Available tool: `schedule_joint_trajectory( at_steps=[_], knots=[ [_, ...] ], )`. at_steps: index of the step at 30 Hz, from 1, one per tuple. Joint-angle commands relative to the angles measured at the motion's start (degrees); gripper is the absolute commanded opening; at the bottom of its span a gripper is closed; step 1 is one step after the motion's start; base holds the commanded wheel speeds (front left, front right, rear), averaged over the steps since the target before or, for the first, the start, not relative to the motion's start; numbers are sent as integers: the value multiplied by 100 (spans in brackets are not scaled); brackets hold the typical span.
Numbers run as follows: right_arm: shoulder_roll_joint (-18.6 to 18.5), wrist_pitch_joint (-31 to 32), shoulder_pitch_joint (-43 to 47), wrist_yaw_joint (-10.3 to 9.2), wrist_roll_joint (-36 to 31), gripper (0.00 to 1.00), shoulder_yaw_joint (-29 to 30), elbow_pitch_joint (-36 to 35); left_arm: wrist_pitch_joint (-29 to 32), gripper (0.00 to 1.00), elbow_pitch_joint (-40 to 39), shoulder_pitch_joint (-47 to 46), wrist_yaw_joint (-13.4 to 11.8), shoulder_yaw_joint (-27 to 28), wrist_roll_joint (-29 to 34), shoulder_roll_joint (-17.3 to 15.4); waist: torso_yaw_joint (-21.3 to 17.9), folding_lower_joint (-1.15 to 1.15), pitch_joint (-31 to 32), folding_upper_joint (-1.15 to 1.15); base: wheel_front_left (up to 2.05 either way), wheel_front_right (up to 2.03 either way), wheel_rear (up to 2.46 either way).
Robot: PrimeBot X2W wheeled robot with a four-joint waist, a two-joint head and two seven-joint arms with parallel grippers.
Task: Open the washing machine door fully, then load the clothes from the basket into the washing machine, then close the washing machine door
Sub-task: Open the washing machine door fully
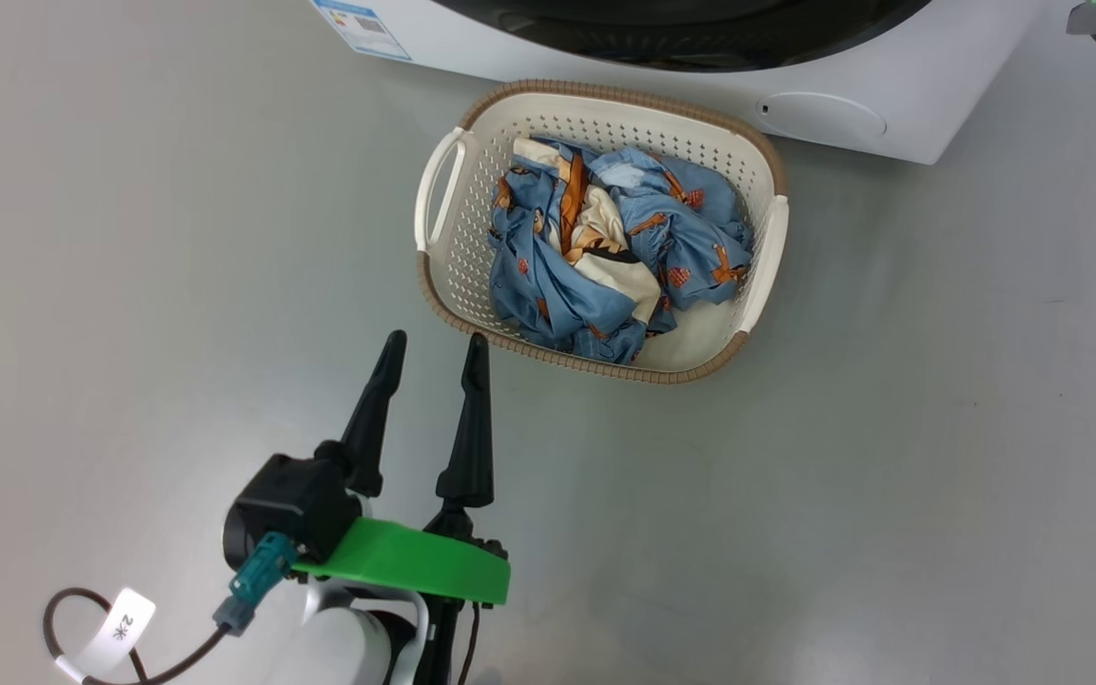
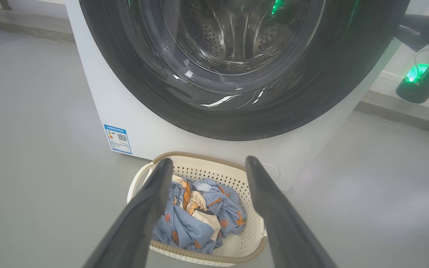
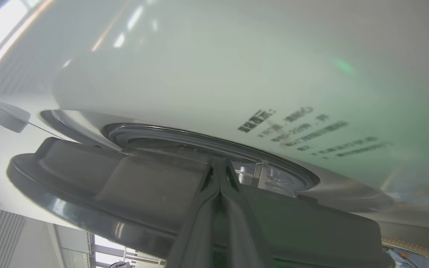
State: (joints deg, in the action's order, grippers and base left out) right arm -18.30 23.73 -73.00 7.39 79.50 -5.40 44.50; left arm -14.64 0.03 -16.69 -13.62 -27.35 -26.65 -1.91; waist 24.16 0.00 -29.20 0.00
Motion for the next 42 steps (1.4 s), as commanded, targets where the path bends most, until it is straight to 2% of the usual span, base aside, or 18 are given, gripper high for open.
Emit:
schedule_joint_trajectory(
  at_steps=[1, 21, 42],
  knots=[
    [190, 87, -77, 10, 50, 0, -49, -135, -36, 100, -142, -31, -40, 155, -27, -97, -14, 0, -1, 0, 0, 0, 0],
    [272, 870, -16, 10, 567, 0, 85, -226, -36, 100, -112, -69, -39, 121, -10, -97, -55, 0, 44, 0, 0, 0, 0],
    [277, 1414, 208, 10, 606, 0, 4, 96, -36, 100, -85, 2, -51, 136, 10, -97, -70, 0, 267, 0, 0, 0, 0]
  ],
)
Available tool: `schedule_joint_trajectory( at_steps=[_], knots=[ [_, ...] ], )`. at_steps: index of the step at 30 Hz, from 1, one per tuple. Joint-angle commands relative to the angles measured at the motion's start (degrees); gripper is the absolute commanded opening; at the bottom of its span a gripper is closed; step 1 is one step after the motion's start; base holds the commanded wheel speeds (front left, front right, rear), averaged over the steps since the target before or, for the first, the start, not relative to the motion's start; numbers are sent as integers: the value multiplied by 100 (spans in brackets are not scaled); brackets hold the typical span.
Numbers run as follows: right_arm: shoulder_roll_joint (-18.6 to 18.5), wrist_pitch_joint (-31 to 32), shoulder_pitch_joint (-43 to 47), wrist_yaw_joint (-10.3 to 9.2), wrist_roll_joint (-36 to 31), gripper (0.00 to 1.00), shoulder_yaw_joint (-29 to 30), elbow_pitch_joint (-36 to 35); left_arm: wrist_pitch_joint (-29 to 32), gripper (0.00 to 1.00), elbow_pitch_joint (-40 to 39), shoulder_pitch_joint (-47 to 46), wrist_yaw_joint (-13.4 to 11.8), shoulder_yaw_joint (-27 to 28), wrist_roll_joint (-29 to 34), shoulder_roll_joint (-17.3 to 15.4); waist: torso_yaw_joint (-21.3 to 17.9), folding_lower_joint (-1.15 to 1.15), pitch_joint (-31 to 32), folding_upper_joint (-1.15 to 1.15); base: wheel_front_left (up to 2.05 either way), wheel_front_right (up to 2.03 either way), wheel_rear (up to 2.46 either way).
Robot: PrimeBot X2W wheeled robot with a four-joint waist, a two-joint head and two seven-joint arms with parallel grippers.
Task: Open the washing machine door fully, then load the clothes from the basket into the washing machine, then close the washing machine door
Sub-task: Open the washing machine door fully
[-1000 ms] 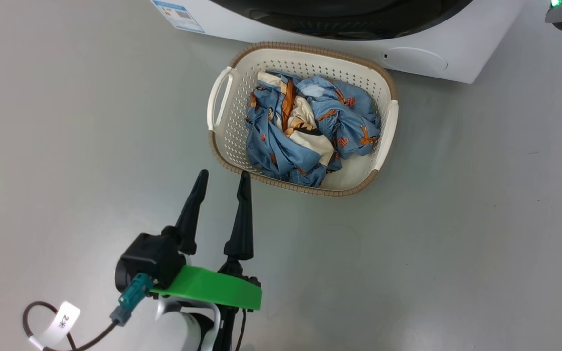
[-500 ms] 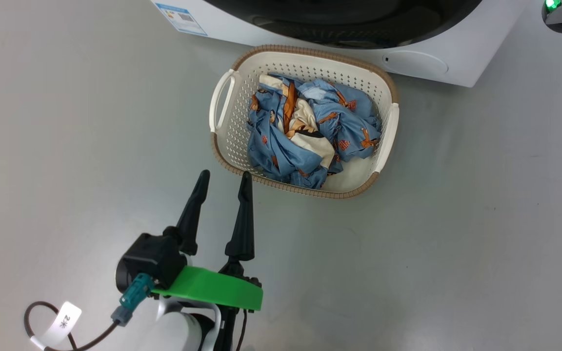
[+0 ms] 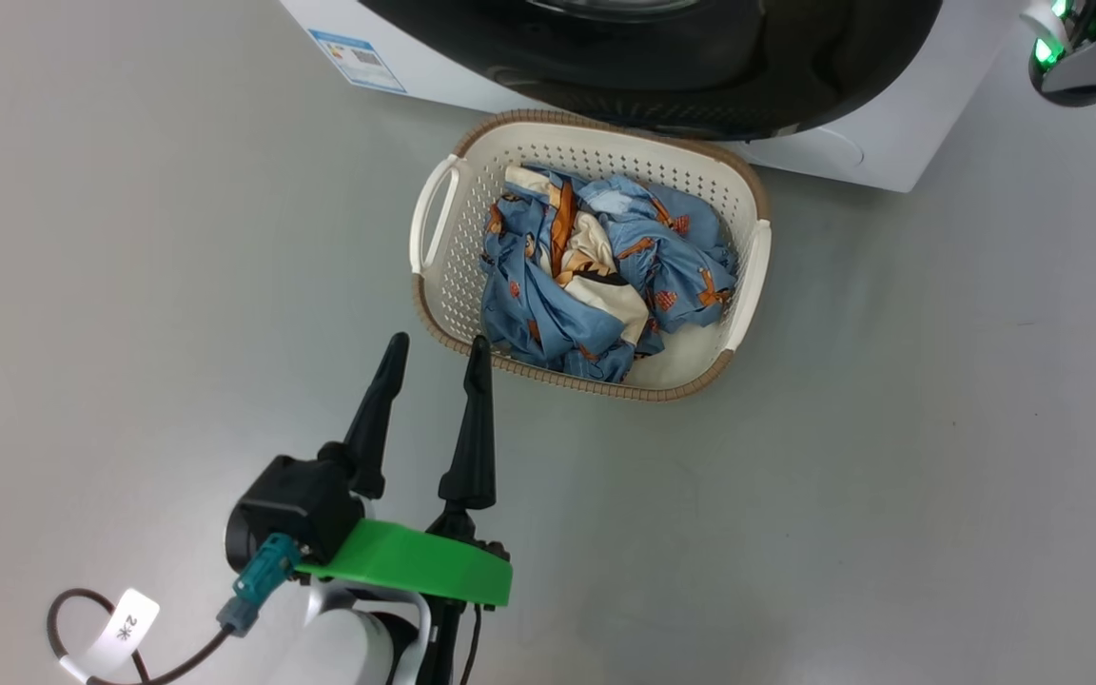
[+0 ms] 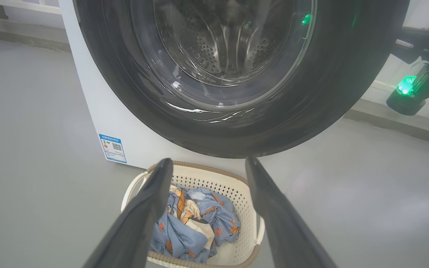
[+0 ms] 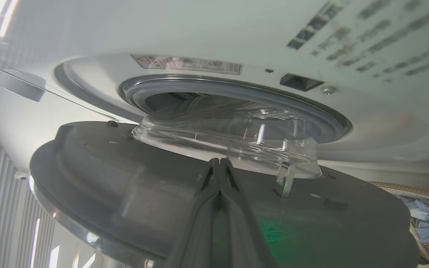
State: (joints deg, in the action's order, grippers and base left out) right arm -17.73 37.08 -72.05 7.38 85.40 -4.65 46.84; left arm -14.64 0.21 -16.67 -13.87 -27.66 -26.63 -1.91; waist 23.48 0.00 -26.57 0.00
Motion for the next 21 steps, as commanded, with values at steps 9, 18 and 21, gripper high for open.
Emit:
schedule_joint_trajectory(
  at_steps=[9, 18, 21],
  knots=[
    [245, 234, 320, 11, 7, 0, -92, -113, -36, 100, -93, 44, -15, 187, 46, -97, -64, 0, 118, 0, 0, 0, 0],
    [338, 386, 591, 11, 23, 0, -124, -156, -36, 100, -61, 90, 9, 179, 103, -97, -120, 0, 250, 0, 0, 0, 0],
    [364, 438, 695, 11, 28, 0, -134, -169, -36, 100, -48, 106, 17, 175, 121, -97, -128, 0, 299, 0, 0, 0, 0]
  ],
)
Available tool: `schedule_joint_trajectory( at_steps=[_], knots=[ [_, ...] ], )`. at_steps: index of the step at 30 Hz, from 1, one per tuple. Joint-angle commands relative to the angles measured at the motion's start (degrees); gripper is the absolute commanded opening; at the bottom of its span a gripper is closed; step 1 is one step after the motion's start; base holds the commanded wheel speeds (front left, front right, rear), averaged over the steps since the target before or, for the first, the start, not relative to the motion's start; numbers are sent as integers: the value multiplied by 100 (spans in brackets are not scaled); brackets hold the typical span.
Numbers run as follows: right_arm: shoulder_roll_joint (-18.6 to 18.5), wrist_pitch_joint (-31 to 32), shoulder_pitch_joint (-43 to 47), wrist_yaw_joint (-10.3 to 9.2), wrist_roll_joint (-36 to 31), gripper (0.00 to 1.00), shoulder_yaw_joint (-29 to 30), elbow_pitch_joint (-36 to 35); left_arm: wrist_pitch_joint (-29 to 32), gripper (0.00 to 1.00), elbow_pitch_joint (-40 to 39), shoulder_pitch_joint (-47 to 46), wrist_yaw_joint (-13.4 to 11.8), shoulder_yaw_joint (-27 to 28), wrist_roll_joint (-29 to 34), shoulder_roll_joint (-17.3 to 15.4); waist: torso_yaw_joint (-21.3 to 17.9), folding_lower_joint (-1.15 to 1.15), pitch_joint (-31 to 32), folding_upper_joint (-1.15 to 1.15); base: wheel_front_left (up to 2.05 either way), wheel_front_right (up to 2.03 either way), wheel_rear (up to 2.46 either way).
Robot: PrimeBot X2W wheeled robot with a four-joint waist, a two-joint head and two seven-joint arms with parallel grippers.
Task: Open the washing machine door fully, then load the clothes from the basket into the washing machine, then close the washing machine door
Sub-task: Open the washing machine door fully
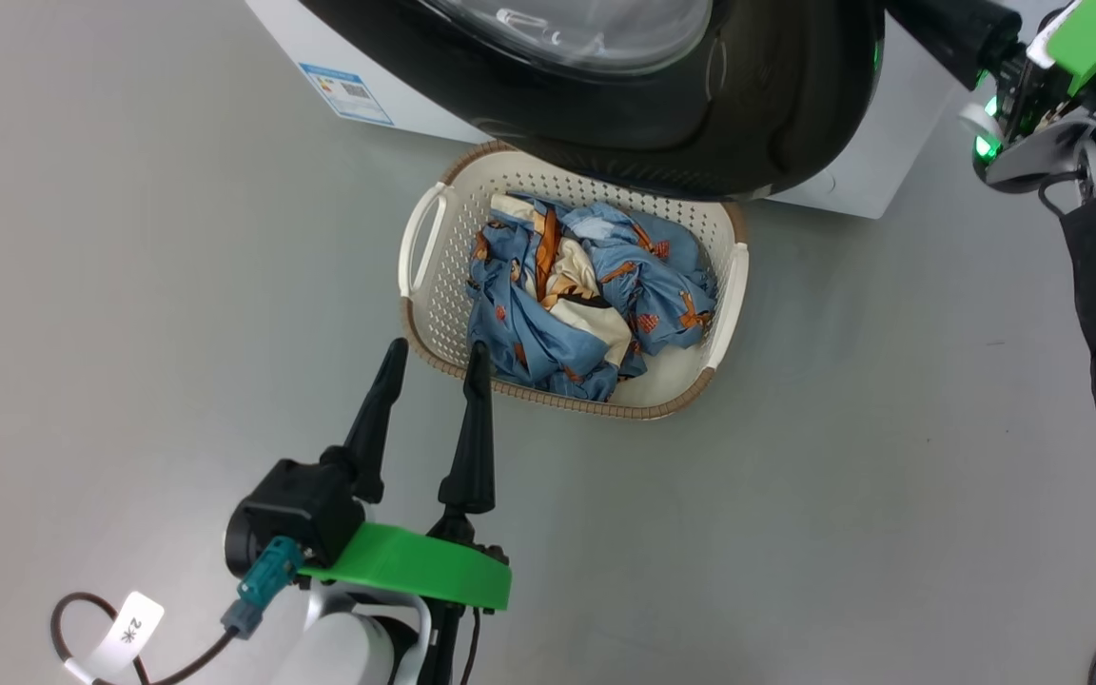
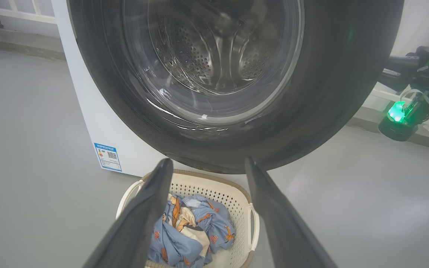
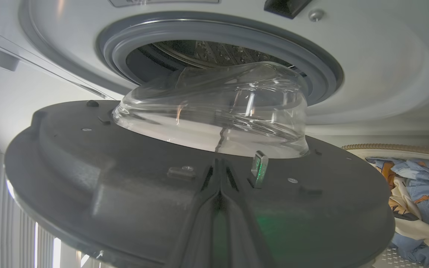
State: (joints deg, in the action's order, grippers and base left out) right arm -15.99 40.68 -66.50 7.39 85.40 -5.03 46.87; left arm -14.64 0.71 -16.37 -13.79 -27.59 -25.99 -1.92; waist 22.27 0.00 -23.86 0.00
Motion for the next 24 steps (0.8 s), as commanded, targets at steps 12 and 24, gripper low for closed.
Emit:
schedule_joint_trajectory(
  at_steps=[12, 24],
  knots=[
    [374, 322, 556, 10, -19, 0, -255, -409, -36, 100, -30, 161, 37, 170, 120, -96, -56, 0, 264, 0, 0, 0, 0],
    [586, 549, 1000, 10, -113, 0, -425, -712, -36, 100, 32, 235, 59, 146, 159, -96, -82, 0, 482, 0, 0, 0, 0]
  ],
)
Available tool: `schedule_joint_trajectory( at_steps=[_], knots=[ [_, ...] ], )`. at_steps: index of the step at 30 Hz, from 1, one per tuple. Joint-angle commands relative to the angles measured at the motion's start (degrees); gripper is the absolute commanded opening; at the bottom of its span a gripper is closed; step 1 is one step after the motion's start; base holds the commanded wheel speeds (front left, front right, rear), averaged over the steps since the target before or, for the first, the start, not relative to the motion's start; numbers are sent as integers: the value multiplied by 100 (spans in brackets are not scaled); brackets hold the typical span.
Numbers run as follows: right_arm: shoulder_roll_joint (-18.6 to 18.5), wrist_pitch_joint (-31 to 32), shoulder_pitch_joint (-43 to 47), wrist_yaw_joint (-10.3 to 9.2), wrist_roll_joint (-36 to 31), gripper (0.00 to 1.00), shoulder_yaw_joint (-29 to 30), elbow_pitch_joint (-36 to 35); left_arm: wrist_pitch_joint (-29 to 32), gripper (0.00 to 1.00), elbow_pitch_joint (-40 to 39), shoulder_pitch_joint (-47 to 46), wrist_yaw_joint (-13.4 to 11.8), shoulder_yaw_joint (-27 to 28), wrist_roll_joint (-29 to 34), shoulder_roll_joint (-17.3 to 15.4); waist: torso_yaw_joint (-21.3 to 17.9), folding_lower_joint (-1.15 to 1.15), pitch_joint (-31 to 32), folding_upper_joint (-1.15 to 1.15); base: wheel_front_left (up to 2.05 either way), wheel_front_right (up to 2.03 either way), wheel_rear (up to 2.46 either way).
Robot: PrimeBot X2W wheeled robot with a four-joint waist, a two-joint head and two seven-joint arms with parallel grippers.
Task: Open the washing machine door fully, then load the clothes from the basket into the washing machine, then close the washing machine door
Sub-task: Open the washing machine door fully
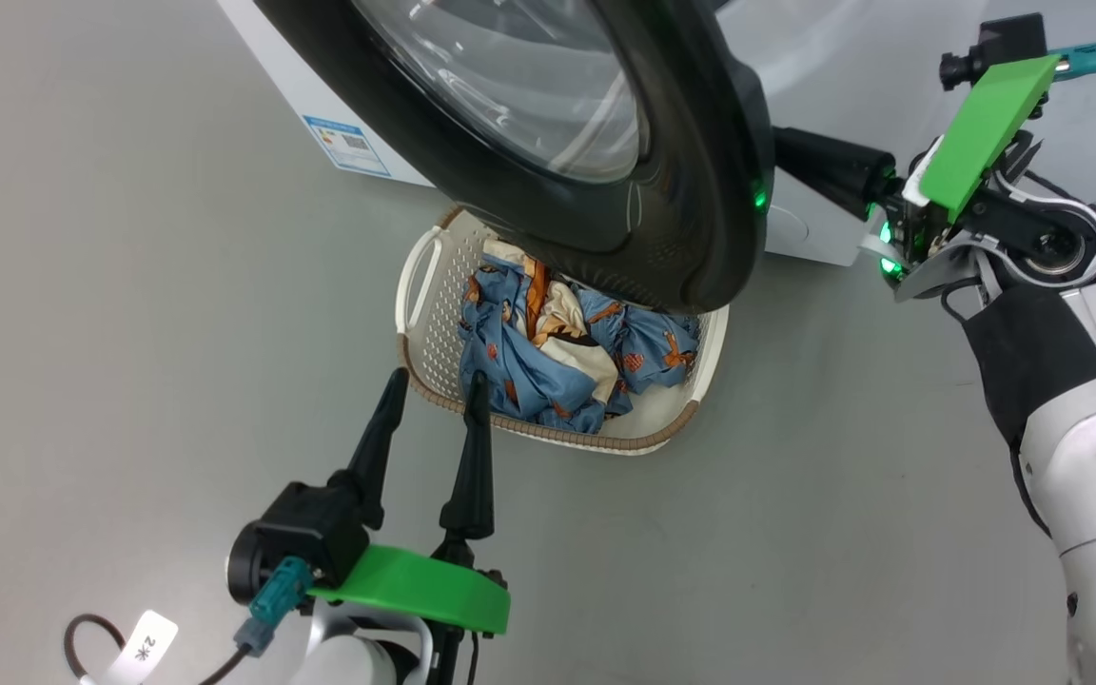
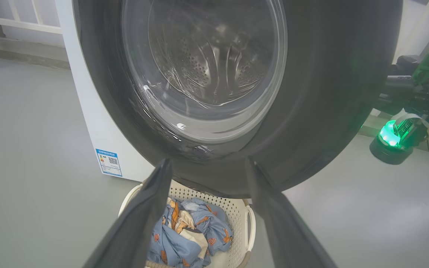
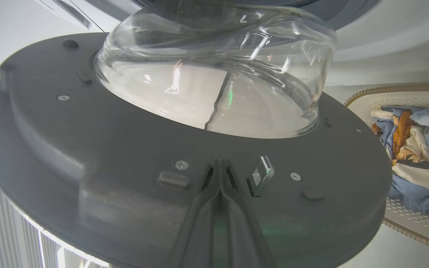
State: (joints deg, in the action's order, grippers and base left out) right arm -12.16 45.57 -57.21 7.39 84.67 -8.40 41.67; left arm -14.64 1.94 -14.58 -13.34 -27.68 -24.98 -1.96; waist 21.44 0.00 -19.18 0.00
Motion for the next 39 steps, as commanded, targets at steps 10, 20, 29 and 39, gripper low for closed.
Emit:
schedule_joint_trajectory(
  at_steps=[10, 20, 29, 39],
  knots=[
    [403, 270, 487, 10, -46, 0, -166, -520, -36, 100, -64, 118, 35, 178, 92, -92, 6, 0, 146, 0, 0, 0, 0],
    [580, 450, 929, 10, -21, 0, -199, -945, -36, 100, -48, 202, 57, 169, 137, -92, 3, 0, 271, 0, 0, 0, 0],
    [729, 645, 1227, 10, -22, 0, -278, -1228, -36, 100, -51, 263, 86, 165, 180, -92, 24, 0, 319, 0, 0, 0, 0],
    [853, 806, 1423, 10, -35, 0, -435, -1534, -36, 100, -81, 259, 78, 154, 192, -92, 12, 0, 282, 0, 0, 0, 0]
  ],
)
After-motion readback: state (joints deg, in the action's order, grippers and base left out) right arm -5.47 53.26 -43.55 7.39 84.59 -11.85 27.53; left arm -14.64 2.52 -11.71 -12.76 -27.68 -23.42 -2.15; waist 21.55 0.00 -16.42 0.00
